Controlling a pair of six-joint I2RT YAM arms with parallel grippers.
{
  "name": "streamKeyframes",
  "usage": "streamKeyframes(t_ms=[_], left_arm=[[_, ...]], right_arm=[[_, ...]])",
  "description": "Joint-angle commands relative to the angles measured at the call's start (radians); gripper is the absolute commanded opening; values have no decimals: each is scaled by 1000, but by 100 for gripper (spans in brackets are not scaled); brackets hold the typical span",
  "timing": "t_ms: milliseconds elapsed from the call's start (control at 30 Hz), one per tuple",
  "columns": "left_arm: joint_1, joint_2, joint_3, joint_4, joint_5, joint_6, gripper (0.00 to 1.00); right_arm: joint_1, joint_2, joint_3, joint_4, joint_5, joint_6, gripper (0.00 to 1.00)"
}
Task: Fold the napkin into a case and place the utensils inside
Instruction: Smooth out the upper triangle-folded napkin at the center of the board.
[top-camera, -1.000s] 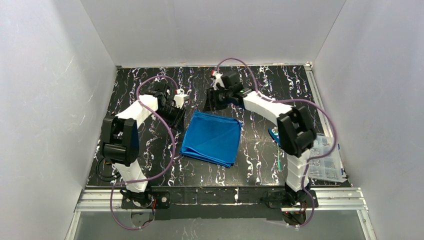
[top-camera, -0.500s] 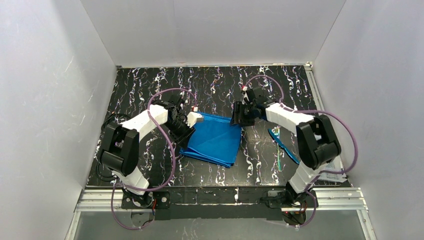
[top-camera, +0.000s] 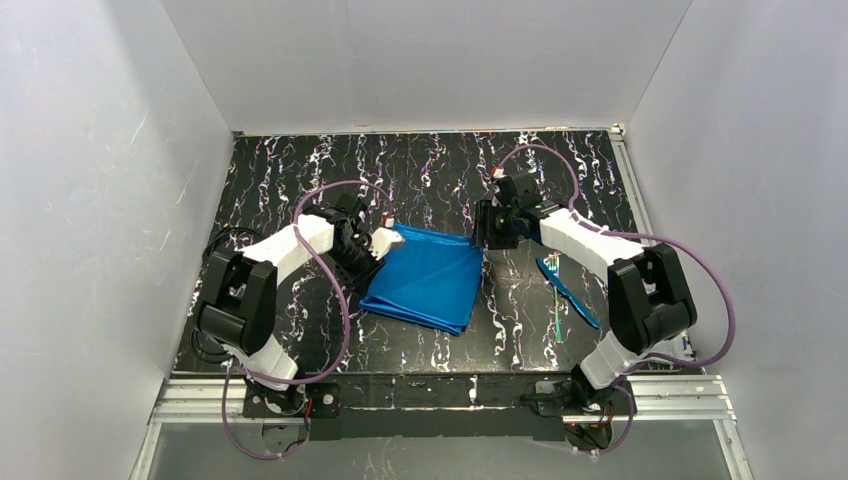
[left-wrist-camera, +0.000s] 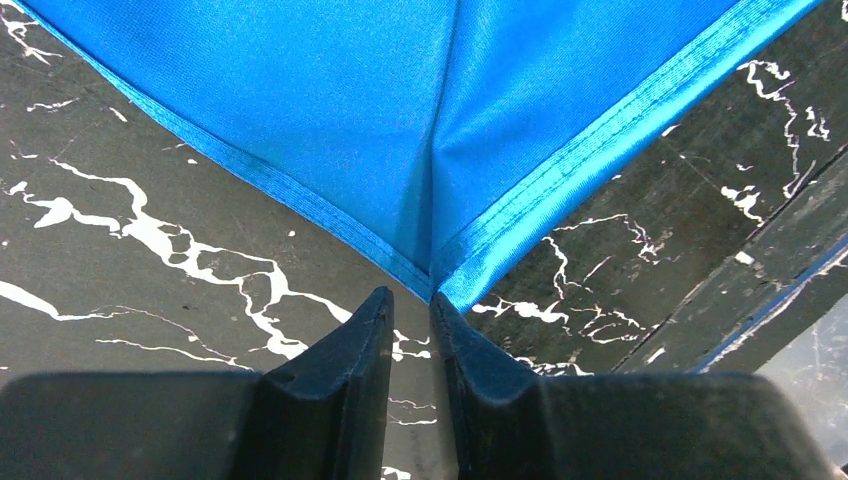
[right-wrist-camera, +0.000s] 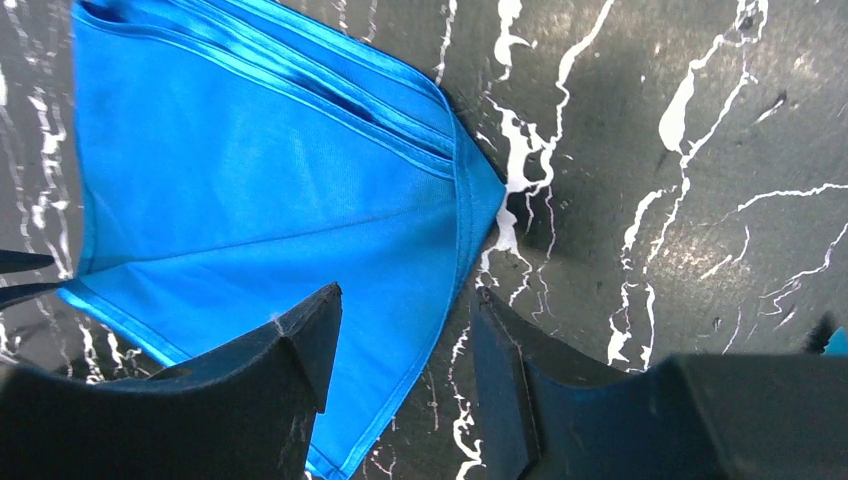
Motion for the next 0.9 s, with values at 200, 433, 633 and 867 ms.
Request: streamKeyframes(t_ms=[200,433,633,867], left_arm=[[-9,-100,-68,60,-27,36,11],[-26,-119,-94,77,-42,46,8],[-26,-135,-32,-10,-7,52,13],[-44,-81,30,-152,102,110,22]], right_arm=[[-1,67,21,-25,-22,19,55],[0,106,45,-8,-40,47,47],[-1,117,54,-19,-16,31,48],[-1,148,70,-17,-14,25,44]])
